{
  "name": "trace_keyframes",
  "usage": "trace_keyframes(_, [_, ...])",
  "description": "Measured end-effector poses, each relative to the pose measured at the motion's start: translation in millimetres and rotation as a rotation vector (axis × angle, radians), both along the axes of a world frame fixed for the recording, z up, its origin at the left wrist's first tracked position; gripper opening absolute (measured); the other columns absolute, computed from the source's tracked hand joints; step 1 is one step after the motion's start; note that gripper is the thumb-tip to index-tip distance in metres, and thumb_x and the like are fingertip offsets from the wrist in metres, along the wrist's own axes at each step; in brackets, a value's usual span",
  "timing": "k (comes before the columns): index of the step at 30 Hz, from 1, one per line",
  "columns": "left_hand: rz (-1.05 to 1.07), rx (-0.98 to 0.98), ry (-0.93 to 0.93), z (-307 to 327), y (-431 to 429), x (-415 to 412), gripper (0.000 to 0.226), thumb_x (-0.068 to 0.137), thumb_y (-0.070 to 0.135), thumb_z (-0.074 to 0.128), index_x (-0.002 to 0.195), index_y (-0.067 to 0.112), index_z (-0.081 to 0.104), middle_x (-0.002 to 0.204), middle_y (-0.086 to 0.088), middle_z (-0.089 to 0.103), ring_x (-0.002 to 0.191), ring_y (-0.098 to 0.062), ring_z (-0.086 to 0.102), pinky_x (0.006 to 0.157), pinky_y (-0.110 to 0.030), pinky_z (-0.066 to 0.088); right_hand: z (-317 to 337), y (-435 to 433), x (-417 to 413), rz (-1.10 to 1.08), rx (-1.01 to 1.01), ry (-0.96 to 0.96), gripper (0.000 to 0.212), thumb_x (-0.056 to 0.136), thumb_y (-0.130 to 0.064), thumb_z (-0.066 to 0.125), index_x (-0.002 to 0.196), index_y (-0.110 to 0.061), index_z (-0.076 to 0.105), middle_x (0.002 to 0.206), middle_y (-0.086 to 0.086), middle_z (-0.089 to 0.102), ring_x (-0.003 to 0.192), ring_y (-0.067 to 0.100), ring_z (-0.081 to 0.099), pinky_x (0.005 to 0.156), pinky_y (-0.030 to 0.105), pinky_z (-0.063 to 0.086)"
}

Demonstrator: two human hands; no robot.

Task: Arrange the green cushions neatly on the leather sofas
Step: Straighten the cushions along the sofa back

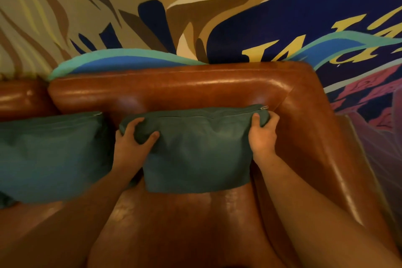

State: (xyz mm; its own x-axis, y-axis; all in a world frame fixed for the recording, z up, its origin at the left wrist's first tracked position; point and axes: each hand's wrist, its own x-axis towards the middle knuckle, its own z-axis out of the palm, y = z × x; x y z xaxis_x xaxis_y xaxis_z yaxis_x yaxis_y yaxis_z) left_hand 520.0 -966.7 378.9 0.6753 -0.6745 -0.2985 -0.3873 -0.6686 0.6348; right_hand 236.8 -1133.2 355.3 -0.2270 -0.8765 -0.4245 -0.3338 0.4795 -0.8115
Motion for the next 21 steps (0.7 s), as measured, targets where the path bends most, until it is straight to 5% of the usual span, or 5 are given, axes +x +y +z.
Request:
trace_keyframes(8, [-0.016, 0.022, 0.033, -13.3, -6.4, 2.6, 0.068, 0.090, 0.051, 0.076, 0.150, 0.040, 0.046, 0.147, -0.018, 0.037, 0.126, -0.041, 0.052, 0.111, -0.043, 0.041, -24.3, -19.6, -4.4, -0.019, 0.088, -0.011, 0.009, 0.112, -0.032, 0.044, 0.119, -0.027, 0.041, 0.105, 0.000, 0.057, 0.108, 0.029, 0.057, 0.095, 0.049, 0.047])
trace_keyframes(11, [-0.010, 0.082, 0.068, -11.4, -10.1, 2.8, 0.069, 0.091, 0.049, 0.075, 0.152, 0.038, 0.045, 0.152, -0.019, 0.031, 0.130, -0.043, 0.049, 0.113, -0.043, 0.040, -23.9, -22.7, -2.5, -0.057, 0.110, -0.018, 0.010, 0.110, -0.030, 0.048, 0.118, -0.025, 0.043, 0.116, 0.007, 0.059, 0.110, 0.031, 0.057, 0.097, 0.049, 0.048])
trace_keyframes(14, [-0.139, 0.136, -0.234, -6.7, -15.5, 4.1, 0.065, 0.094, 0.055, 0.068, 0.151, 0.032, 0.047, 0.164, -0.020, 0.012, 0.146, -0.051, 0.029, 0.121, -0.056, 0.029, -10.3, -31.1, -4.1, -0.004, 0.112, 0.022, 0.025, 0.108, -0.036, 0.049, 0.127, -0.021, 0.053, 0.130, 0.013, 0.060, 0.118, 0.035, 0.057, 0.096, 0.043, 0.046])
trace_keyframes(17, [-0.453, 0.171, -0.607, -12.5, -21.3, 3.7, 0.070, 0.098, 0.074, 0.037, 0.159, 0.040, 0.033, 0.172, -0.018, 0.008, 0.158, -0.043, 0.009, 0.125, -0.062, 0.009, -7.1, -39.9, -11.1, 0.133, 0.110, 0.143, 0.040, 0.108, -0.042, 0.046, 0.131, -0.014, 0.062, 0.137, 0.015, 0.060, 0.128, 0.038, 0.055, 0.110, 0.049, 0.046])
trace_keyframes(21, [-0.562, 0.307, -0.609, -30.4, -23.4, 2.7, 0.086, 0.092, 0.084, -0.001, 0.166, 0.042, 0.010, 0.174, -0.007, 0.017, 0.161, -0.034, 0.009, 0.126, -0.065, -0.003, -18.8, -40.3, -21.0, 0.174, 0.056, 0.130, 0.023, 0.108, -0.043, 0.050, 0.102, -0.024, 0.062, 0.112, 0.004, 0.064, 0.109, 0.032, 0.061, 0.100, 0.054, 0.055])
